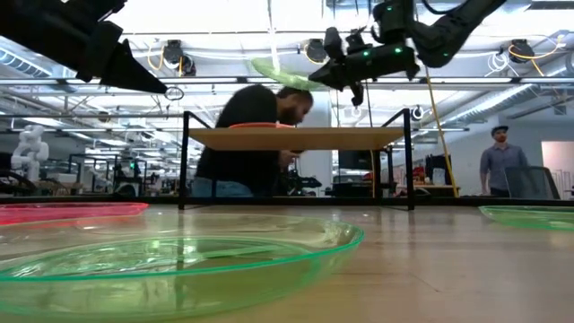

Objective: Place and stack plates onto a shelf
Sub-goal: Stack the top left green plate on top of the orange plate

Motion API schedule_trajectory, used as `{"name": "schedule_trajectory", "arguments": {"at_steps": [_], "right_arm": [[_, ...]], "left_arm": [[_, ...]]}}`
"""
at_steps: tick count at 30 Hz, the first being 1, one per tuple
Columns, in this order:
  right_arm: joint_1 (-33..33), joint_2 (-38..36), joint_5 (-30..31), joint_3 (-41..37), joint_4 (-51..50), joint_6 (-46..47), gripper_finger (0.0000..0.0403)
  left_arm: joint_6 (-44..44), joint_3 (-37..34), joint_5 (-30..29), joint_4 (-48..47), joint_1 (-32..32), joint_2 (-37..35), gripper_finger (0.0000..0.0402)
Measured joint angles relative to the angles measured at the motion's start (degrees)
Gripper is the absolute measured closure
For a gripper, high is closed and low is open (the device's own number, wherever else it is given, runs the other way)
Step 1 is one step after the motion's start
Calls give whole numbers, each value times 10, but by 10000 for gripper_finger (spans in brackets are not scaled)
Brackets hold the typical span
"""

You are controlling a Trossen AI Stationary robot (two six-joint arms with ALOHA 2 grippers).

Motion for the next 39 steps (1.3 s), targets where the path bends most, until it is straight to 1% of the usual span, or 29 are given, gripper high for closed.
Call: {"name": "schedule_trajectory", "arguments": {"at_steps": [4, 9, 15, 19, 23, 28, 31, 33, 39], "right_arm": [[-5, 42, -3, 64, -56, -23, 403], [-12, 91, -5, 108, -61, -31, 403], [-23, 147, -3, 119, -52, -18, 403], [-27, 172, -3, 119, -47, -16, 403], [-27, 185, -2, 119, -44, -15, 403], [-27, 184, -3, 119, -39, -22, 398], [-26, 181, -3, 119, -40, -40, 380], [-23, 180, -3, 119, -39, -53, 360], [-21, 178, -3, 119, -36, -62, 277]], "left_arm": [[2, 0, 0, 0, 7, 0, 282], [-2, 0, 9, 0, 9, 0, 282], [0, 0, 12, 1, 9, 0, 282], [0, 0, 12, 1, 9, 0, 282], [2, 0, 12, 0, 9, 0, 282], [2, 0, 12, 0, 9, 0, 282], [2, 0, 12, 0, 9, 0, 282], [8, 0, 12, 0, 9, 0, 282], [11, 0, 12, 0, 9, 0, 282]]}}
